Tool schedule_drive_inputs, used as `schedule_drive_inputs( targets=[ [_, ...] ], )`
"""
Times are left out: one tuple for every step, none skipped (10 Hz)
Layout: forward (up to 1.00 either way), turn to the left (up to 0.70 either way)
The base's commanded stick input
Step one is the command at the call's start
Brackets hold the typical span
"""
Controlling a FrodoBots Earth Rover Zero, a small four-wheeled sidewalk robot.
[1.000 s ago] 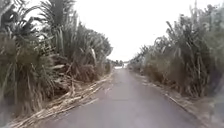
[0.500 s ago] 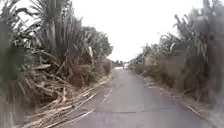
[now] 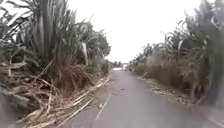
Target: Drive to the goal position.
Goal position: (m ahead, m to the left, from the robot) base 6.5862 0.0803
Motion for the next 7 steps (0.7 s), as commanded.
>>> schedule_drive_inputs(
  targets=[
    [1.0, -0.02],
    [1.0, 0.0],
    [1.0, 0.0],
    [1.0, 0.0],
    [1.0, 0.0],
    [1.0, 0.0],
    [1.0, 0.0]
  ],
)
